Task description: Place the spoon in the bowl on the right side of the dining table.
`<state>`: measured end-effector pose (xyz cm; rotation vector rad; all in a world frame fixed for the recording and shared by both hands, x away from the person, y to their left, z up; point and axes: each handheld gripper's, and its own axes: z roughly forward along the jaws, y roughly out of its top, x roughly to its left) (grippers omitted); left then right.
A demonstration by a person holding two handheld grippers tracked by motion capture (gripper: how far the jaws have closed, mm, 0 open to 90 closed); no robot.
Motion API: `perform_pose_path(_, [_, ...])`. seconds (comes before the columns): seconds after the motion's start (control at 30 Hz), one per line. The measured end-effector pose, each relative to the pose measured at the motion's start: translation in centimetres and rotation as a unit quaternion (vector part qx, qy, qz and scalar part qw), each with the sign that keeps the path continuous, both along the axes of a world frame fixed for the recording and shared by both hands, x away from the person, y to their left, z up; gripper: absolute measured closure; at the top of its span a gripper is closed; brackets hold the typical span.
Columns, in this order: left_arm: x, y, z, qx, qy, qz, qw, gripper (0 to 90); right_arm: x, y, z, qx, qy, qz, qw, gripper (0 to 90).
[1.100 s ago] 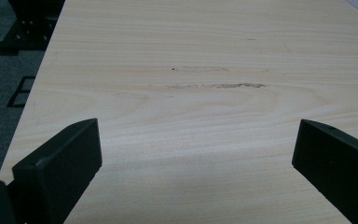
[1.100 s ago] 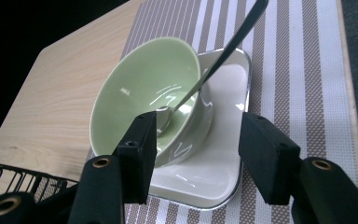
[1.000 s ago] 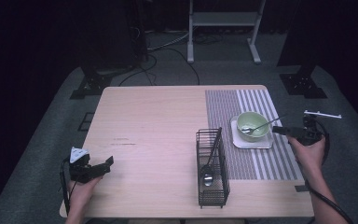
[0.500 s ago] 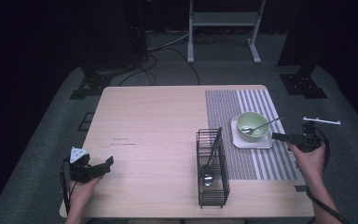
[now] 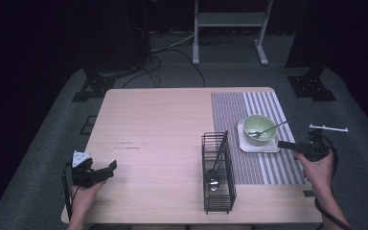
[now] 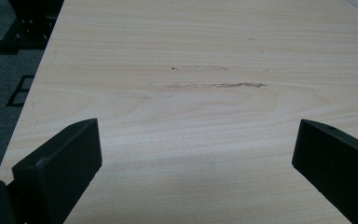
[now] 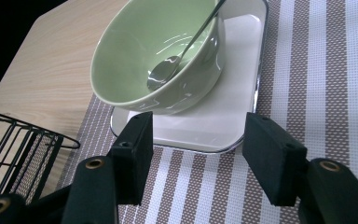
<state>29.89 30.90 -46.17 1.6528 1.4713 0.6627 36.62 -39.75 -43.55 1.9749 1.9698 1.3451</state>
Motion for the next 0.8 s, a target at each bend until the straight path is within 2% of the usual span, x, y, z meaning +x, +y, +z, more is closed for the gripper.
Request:
perform_pose_path(0.37, [0.0, 0.0, 0.0, 0.000, 0.000, -0.001, 1.0000, 0.4, -1.2, 0.8, -0.4, -0.007, 0.004, 0.012, 0.9999, 41.6])
perform_pose_path(0.8, [0.0, 0.0, 0.0, 0.001, -0.001, -0.001, 1.0000, 0.4, -2.5, 1.2, -1.2, -0.002, 0.006, 0.020, 0.9998, 41.2])
